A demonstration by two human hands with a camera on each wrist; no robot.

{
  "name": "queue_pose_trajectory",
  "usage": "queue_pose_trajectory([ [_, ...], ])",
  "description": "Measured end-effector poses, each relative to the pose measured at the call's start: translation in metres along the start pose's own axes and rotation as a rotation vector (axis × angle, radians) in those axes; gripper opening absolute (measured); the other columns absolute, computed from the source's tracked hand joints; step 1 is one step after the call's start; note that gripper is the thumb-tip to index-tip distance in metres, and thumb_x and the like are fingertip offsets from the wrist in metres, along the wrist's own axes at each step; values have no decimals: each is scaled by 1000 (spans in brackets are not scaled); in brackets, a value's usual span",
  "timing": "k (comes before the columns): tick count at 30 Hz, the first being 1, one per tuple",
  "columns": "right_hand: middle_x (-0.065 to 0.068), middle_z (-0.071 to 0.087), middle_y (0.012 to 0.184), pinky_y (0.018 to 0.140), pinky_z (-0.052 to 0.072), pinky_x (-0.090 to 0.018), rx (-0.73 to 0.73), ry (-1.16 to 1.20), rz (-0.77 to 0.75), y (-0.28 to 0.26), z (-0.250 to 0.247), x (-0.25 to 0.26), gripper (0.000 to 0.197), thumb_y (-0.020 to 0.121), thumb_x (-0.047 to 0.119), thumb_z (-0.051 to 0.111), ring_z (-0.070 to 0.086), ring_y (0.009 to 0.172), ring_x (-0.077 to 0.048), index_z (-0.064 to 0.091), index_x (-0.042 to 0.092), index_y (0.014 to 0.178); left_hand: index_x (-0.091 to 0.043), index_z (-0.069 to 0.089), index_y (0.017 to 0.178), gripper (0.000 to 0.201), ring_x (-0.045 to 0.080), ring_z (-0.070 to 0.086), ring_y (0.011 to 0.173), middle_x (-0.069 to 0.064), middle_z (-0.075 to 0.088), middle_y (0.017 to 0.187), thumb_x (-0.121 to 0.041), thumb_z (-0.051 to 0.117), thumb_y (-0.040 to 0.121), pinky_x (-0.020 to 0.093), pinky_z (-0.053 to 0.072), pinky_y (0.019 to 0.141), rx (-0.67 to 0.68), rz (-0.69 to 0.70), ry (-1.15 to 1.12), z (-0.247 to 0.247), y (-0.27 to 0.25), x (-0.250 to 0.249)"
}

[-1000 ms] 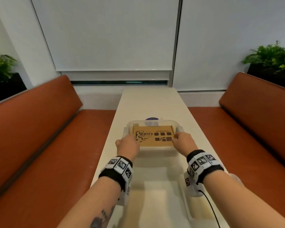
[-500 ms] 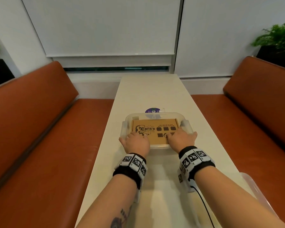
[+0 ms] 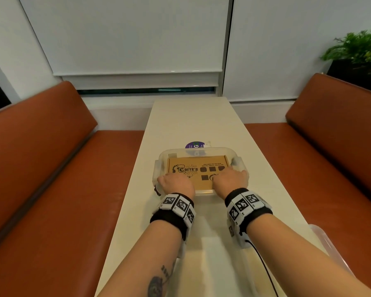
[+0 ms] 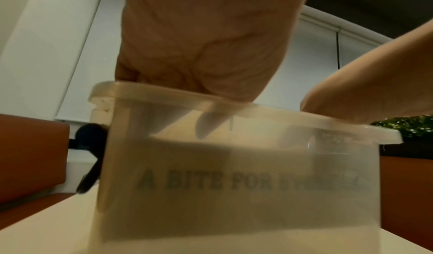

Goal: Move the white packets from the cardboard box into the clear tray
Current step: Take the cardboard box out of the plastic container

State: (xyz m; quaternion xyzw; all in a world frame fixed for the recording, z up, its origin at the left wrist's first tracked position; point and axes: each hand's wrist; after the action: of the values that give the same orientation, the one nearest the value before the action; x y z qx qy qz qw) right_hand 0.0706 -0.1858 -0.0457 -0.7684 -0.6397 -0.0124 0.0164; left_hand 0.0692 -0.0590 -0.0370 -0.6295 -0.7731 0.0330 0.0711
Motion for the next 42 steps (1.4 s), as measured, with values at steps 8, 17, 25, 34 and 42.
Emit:
queue_pose_trajectory([
  [8, -10, 56, 122, 86, 44, -30, 97, 247, 148, 3, -2, 7, 39, 95, 23, 39, 56, 110, -23, 50, -2, 124, 1, 51, 128, 40, 28, 50, 118, 17, 50, 131, -19, 34, 97, 33, 44, 100, 114, -83, -138, -1, 6, -1],
  [17, -14, 61, 118, 91, 42, -35, -137, 351, 218, -7, 3, 8, 54, 94, 44, 41, 57, 111, -30, 42, 3, 129, 4, 44, 130, 41, 28, 46, 118, 18, 47, 131, -20, 34, 98, 33, 37, 98, -70, -79, -221, 6, 3, 1],
  [25, -12, 65, 111, 87, 41, -34, -129, 338, 197, -12, -3, 8, 45, 96, 42, 38, 61, 104, -30, 37, 7, 126, 2, 46, 130, 37, 25, 50, 116, 15, 51, 129, -14, 33, 99, 31, 42, 93, -120, -47, -241, 4, 2, 8],
  [34, -16, 64, 113, 87, 45, -38, -77, 442, 202, -10, -12, 8, 49, 98, 41, 36, 60, 106, -33, 32, 6, 131, -2, 52, 126, 35, 25, 50, 116, 13, 52, 128, -16, 34, 99, 33, 41, 98, -146, -110, -398, -7, 1, 14],
  [42, -19, 59, 114, 90, 42, -43, -206, 502, 196, -5, -20, 3, 48, 95, 46, 39, 53, 107, -38, 39, 6, 122, -5, 53, 124, 34, 28, 48, 115, 10, 49, 129, -22, 35, 99, 42, 38, 98, -270, -159, -615, -11, 1, 19],
])
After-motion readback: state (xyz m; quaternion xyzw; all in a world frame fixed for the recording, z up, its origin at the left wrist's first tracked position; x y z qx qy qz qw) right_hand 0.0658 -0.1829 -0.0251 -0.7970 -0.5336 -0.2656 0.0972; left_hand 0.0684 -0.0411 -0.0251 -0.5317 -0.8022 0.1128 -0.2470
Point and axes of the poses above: each hand's wrist, its own y-axis towards the middle knuckle, its own z-axis out of the palm, x = y × z
